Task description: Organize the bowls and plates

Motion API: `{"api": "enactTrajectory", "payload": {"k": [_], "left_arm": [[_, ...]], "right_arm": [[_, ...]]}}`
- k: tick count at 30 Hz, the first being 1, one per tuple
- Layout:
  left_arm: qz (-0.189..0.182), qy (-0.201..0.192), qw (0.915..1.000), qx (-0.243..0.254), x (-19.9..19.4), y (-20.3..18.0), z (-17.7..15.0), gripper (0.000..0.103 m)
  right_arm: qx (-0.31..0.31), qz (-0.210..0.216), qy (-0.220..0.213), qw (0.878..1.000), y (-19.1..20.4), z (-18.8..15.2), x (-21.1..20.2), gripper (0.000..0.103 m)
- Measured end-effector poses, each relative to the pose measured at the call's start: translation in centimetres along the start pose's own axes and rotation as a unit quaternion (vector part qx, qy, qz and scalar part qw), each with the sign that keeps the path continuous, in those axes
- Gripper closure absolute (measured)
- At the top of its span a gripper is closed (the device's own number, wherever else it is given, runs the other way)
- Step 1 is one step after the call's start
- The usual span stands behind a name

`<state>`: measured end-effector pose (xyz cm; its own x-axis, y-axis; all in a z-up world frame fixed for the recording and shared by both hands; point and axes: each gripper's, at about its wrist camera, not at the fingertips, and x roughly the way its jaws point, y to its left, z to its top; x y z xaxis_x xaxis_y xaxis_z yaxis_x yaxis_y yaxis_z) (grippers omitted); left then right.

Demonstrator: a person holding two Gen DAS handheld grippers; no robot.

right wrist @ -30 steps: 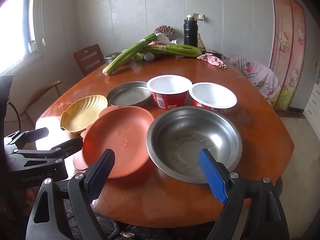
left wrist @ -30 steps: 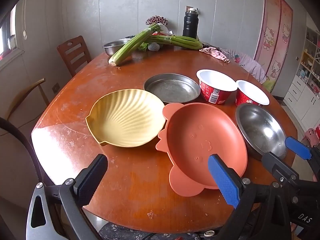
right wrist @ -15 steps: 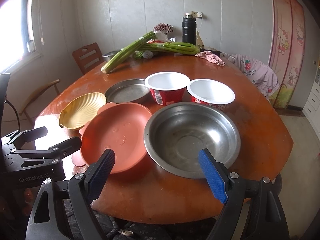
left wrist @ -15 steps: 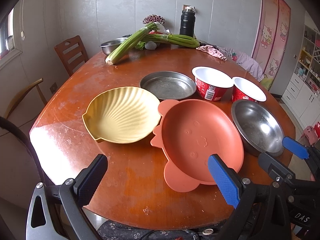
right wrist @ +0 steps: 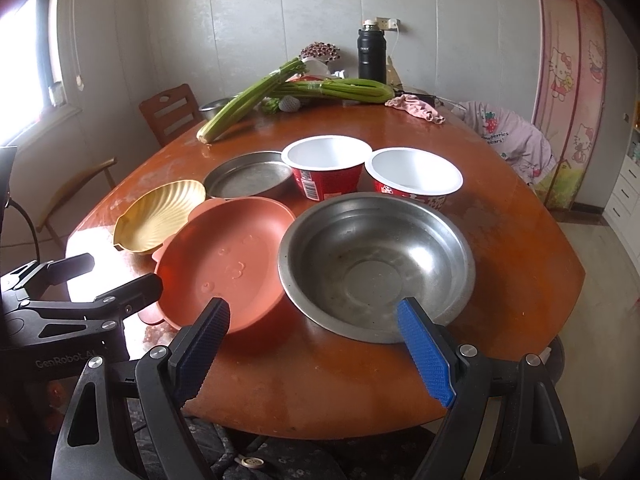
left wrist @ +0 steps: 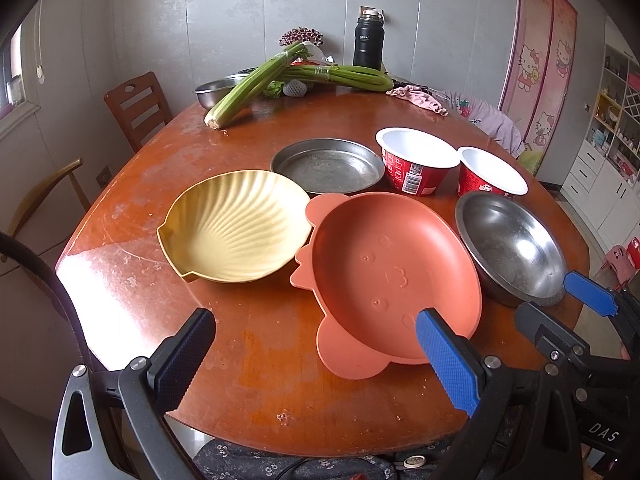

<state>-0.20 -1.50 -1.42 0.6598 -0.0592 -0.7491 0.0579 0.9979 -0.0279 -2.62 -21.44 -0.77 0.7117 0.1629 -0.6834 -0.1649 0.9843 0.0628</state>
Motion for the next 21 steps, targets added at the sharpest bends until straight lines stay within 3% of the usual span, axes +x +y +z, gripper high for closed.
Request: {"api": "enactTrajectory", "payload": {"k": [21], "left_arm": [[0.002, -0.002, 1.0000, -0.004, 0.00, 0.31, 0.23, 0.002]], "right_arm": [[-0.013, -0.003, -0.004, 1.000, 0.20, 0.74, -0.23, 0.016]]}}
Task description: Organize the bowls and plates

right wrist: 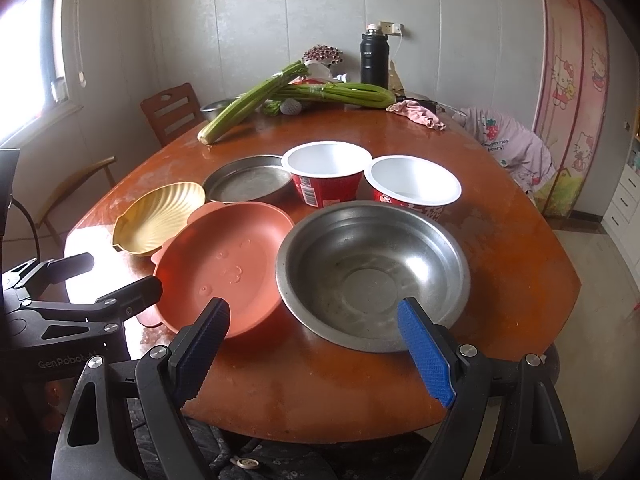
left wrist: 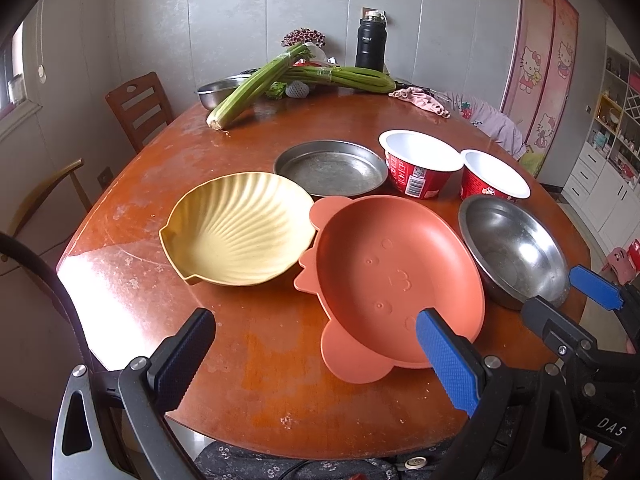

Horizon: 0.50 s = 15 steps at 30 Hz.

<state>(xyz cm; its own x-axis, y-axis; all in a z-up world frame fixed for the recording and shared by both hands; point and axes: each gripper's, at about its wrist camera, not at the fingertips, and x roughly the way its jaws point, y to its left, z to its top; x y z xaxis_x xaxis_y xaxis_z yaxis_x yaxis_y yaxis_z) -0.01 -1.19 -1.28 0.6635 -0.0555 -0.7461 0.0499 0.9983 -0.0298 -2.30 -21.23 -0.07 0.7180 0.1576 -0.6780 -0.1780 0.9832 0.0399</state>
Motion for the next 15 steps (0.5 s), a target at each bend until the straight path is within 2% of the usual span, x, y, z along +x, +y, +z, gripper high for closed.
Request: {"api": "enactTrajectory", "payload": {"k": [15], "left_arm": [[0.005, 0.006, 0.9998, -0.017, 0.5, 2.5, 1.9, 0.002]], "right_arm": [[-0.013, 0.002, 0.006, 1.000, 1.4, 2.5, 0.6, 0.016]]}}
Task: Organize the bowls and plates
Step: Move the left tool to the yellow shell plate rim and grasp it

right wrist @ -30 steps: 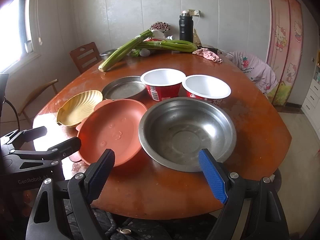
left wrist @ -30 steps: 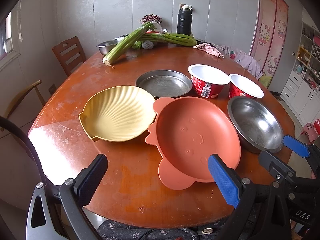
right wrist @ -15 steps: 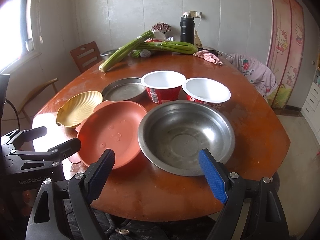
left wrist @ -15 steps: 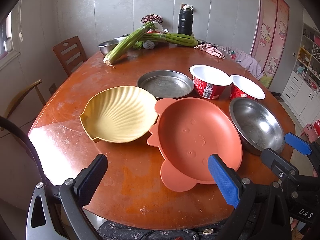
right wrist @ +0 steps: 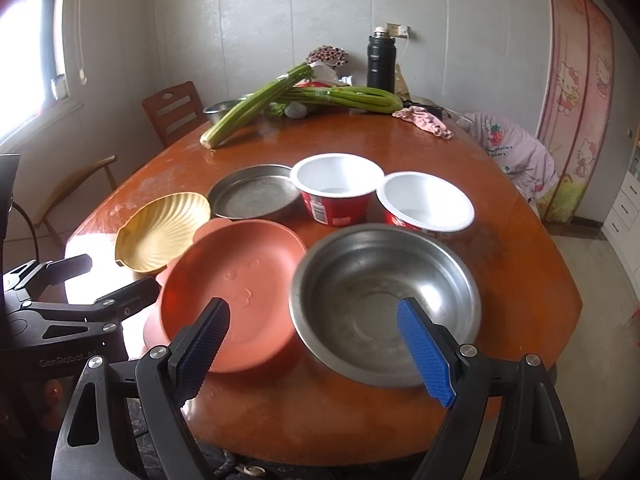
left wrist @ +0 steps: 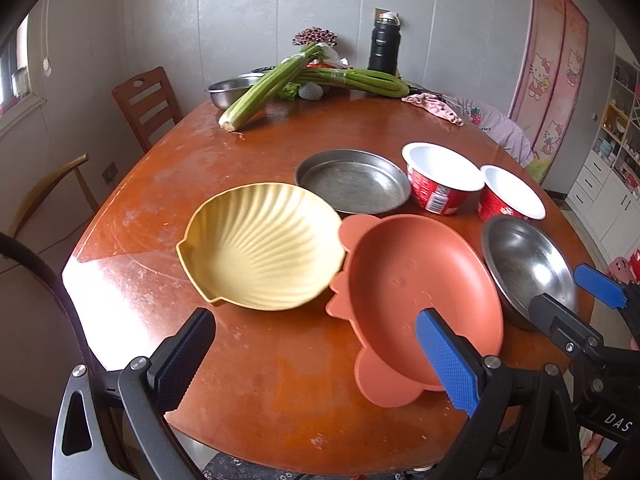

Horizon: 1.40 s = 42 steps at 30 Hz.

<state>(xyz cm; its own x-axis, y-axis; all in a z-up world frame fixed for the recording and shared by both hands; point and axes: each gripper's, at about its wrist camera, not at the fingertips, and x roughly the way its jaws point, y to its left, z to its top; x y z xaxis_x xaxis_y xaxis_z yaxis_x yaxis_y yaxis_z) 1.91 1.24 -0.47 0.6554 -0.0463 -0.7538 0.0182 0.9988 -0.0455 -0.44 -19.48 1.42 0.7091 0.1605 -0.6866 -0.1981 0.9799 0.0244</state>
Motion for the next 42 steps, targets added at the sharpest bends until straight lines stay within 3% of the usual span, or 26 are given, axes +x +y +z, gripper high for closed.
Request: {"api": "enactTrajectory", "payload": {"k": [12, 18, 20, 27, 36, 42], "left_arm": [[0.057, 0.016, 0.9941, -0.091, 1.0, 8.8, 1.2, 0.002], [0.051, 0.041, 0.9898, -0.126, 2.6, 12.1, 1.0, 0.002], [0.048, 0.048, 0.9890, -0.132, 3.2, 12.6, 1.0, 0.002], [0.031, 0.067, 0.9906, -0.115, 5.9, 13.1, 3.3, 0.004], [0.000, 0.097, 0.9913, -0.089, 8.9, 12.1, 4.8, 0.036], [-0.022, 0.105, 0.9894, -0.097, 9.8, 12.0, 5.0, 0.059]], "right_arm": [[-0.074, 0.058, 0.014, 0.996, 5.4, 4.9, 3.3, 0.016], [-0.089, 0.098, 0.043, 0.990, 8.3, 7.5, 6.4, 0.016], [-0.097, 0.090, 0.053, 0.990, 9.2, 8.1, 7.7, 0.016], [-0.112, 0.107, 0.094, 0.984, 11.3, 9.0, 11.1, 0.016], [-0.117, 0.105, 0.109, 0.982, 11.8, 9.2, 13.1, 0.018], [-0.116, 0.112, 0.124, 0.979, 12.0, 9.7, 14.6, 0.033]]}}
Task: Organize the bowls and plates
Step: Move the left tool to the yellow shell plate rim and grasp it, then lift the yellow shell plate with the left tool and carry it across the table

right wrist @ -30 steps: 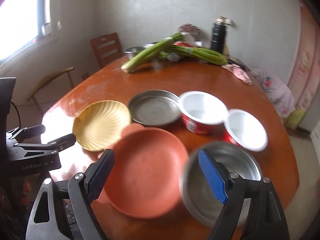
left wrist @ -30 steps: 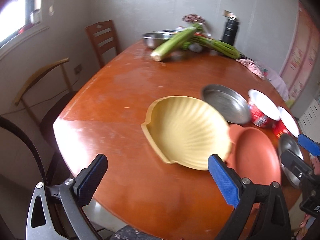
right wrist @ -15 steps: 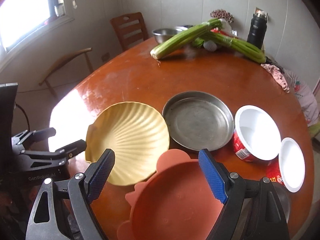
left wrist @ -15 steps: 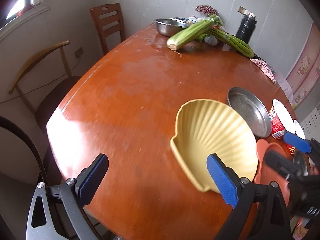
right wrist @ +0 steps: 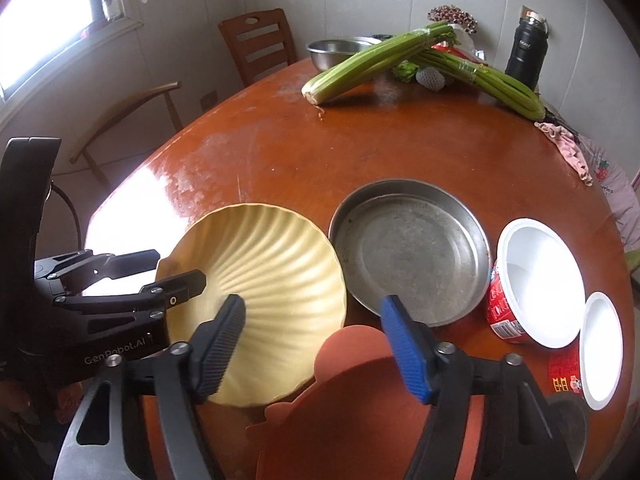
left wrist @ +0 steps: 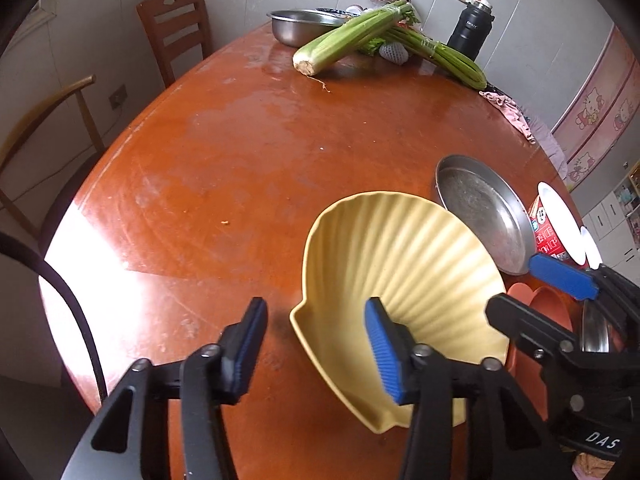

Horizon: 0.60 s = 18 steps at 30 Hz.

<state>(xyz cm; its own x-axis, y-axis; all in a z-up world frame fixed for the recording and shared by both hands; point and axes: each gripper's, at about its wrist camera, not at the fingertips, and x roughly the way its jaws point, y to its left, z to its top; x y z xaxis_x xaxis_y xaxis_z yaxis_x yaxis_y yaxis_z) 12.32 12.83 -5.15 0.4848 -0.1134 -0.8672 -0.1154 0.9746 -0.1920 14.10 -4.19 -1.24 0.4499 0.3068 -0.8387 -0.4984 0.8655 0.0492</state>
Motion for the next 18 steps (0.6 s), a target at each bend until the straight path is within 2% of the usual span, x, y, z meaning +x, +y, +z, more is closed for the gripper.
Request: {"api": "enactTrajectory", "payload": {"k": [1, 3, 6, 9, 14, 18], "left_arm": [[-0.002, 0.002, 1.0000, 0.000, 0.1, 0.0, 0.0, 0.061], [-0.010, 0.002, 0.9999, -0.001, 0.3, 0.0, 0.1, 0.072], [-0.009, 0.004, 0.9999, 0.001, 0.5, 0.1, 0.1, 0.077], [-0.011, 0.003, 0.9999, -0.002, 0.6, 0.4, 0.3, 0.084], [-0.022, 0.002, 0.9997, -0.009, 0.9, 1.3, 1.0, 0.085], [-0.012, -0.001, 0.9999, -0.009, 1.0, 2.0, 1.9, 0.085]], "right_arm": [[0.001, 0.000, 0.002, 1.000, 0.0, 0.1, 0.2, 0.034], [-0.001, 0.000, 0.002, 1.000, 0.0, 0.4, 0.6, 0.035], [-0.001, 0.000, 0.006, 1.000, -0.2, 0.8, 1.2, 0.043], [0.001, -0.001, 0.014, 1.000, -0.3, 1.2, 2.0, 0.046], [-0.001, 0.007, 0.025, 1.000, -0.3, 1.6, 3.3, 0.052], [-0.010, 0.013, 0.027, 1.000, 0.4, 1.8, 3.5, 0.052]]}}
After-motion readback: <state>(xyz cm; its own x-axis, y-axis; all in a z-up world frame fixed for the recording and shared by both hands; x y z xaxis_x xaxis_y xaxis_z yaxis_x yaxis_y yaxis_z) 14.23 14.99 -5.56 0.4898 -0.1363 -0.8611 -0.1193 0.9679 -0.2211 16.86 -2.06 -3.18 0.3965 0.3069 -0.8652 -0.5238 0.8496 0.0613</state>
